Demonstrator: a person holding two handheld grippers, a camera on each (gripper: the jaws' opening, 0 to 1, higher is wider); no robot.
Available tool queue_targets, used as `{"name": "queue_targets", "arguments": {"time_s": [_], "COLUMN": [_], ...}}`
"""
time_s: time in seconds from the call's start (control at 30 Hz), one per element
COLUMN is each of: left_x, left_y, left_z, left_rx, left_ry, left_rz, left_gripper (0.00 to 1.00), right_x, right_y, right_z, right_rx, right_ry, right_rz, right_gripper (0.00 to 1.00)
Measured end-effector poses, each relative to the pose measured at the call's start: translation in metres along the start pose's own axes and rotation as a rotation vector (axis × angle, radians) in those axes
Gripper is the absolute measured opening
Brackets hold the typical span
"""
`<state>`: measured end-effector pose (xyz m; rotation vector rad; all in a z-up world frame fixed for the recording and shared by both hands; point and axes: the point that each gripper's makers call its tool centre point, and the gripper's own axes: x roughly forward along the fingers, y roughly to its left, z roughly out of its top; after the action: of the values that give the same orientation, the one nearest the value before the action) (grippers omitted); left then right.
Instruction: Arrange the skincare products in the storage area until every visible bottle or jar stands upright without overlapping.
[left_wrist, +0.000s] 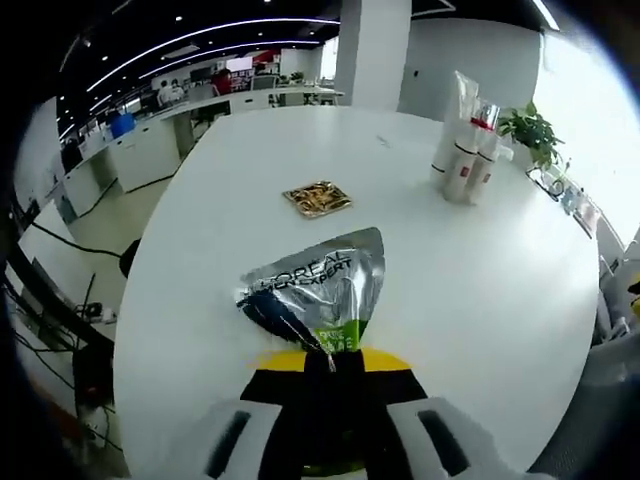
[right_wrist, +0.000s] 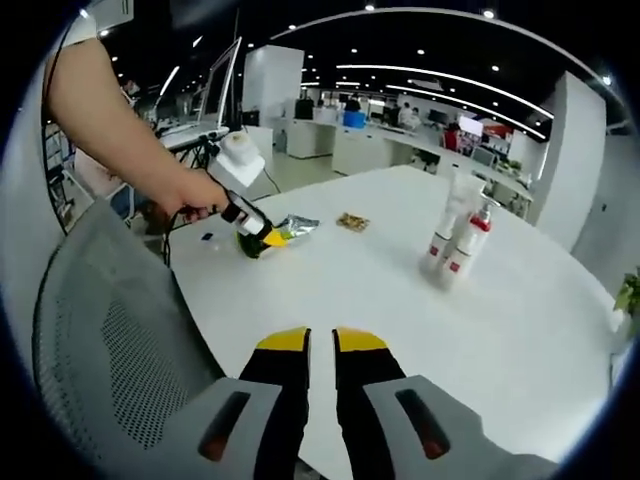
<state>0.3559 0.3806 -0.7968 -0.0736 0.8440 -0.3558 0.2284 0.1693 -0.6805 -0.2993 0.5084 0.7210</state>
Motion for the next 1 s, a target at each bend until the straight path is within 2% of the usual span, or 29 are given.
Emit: {"name": "queue_targets", "arguments": {"time_s": [0.03, 0.13, 0.2, 0.23, 0.27, 0.33, 0.37, 0.4, 0.43, 0.5, 0.57, 0.6, 0.63, 0.67, 0.7, 0.73, 0.83, 0.93, 1.0], "left_x": [-0.006, -0.02, -0.036, -0.046, -0.054, -0.077, -0.089, -0.097, -0.107, -0.12, -0.129, -0.137, -0.142, -0.146, -0.147, -0.15, -0.159, -0.165, -0.165], "left_y": [0.009, 0.005, -0.003, -0.012, -0.016, -0.034, -0.044, -0.052, -0.063, -0.078, -0.088, -0.101, -0.108, -0.119, -0.127, -0.139, -0.158, -0.164, -0.167], "left_z": [-0.003, 0.01, 0.016, 0.023, 0.025, 0.032, 0.033, 0.031, 0.028, 0.02, 0.017, 0.017, 0.015, 0.009, 0.004, 0.005, 0.01, 0.005, -0.005], "left_rx": [0.001, -0.113, -0.175, -0.211, -0.236, -0.306, -0.309, -0.312, -0.324, -0.322, -0.318, -0.288, -0.256, -0.208, -0.141, -0.074, -0.054, -0.024, -0.005], "left_ry": [0.008, -0.091, -0.132, -0.177, -0.194, -0.263, -0.294, -0.3, -0.319, -0.324, -0.347, -0.38, -0.389, -0.386, -0.356, -0.348, -0.349, -0.347, -0.329], "left_rz": [0.019, -0.033, -0.077, -0.117, -0.128, -0.18, -0.195, -0.212, -0.234, -0.245, -0.266, -0.302, -0.307, -0.324, -0.329, -0.353, -0.385, -0.385, -0.384], "left_gripper": [0.09, 0.08, 0.08, 0.08, 0.08, 0.08, 0.08, 0.08, 0.08, 0.08, 0.08, 0.08, 0.08, 0.08, 0.08, 0.08, 0.08, 0.08, 0.08], "right_x": [0.0, 0.0, 0.0, 0.0, 0.0, -0.004, -0.006, -0.007, -0.006, -0.003, -0.001, 0.0, 0.001, 0.003, 0.004, 0.006, 0.007, 0.003, -0.001], "right_y": [0.0, 0.001, 0.003, 0.004, 0.006, 0.011, 0.019, 0.023, 0.028, 0.035, 0.044, 0.049, 0.052, 0.06, 0.065, 0.065, 0.061, 0.065, 0.068], "right_z": [0.0, 0.0, 0.0, 0.0, 0.001, 0.015, 0.022, 0.027, 0.035, 0.047, 0.061, 0.066, 0.069, 0.073, 0.073, 0.074, 0.076, 0.079, 0.08], "right_rx": [-0.001, 0.009, 0.017, 0.017, 0.011, -0.067, -0.072, -0.048, 0.04, 0.168, 0.159, 0.184, 0.211, 0.304, 0.364, 0.436, 0.558, 0.705, 0.717], "right_ry": [0.0, -0.004, 0.004, 0.004, 0.001, -0.056, -0.085, -0.1, -0.127, -0.15, -0.189, -0.207, -0.216, -0.222, -0.208, -0.202, -0.208, -0.215, -0.225], "right_rz": [0.0, 0.007, 0.016, 0.02, 0.024, 0.028, 0.06, 0.074, 0.094, 0.134, 0.176, 0.2, 0.212, 0.267, 0.31, 0.32, 0.325, 0.388, 0.398], "right_gripper": [0.08, 0.09, 0.1, 0.1, 0.1, 0.1, 0.1, 0.11, 0.12, 0.16, 0.13, 0.13, 0.14, 0.16, 0.22, 0.24, 0.28, 0.33, 0.33]}}
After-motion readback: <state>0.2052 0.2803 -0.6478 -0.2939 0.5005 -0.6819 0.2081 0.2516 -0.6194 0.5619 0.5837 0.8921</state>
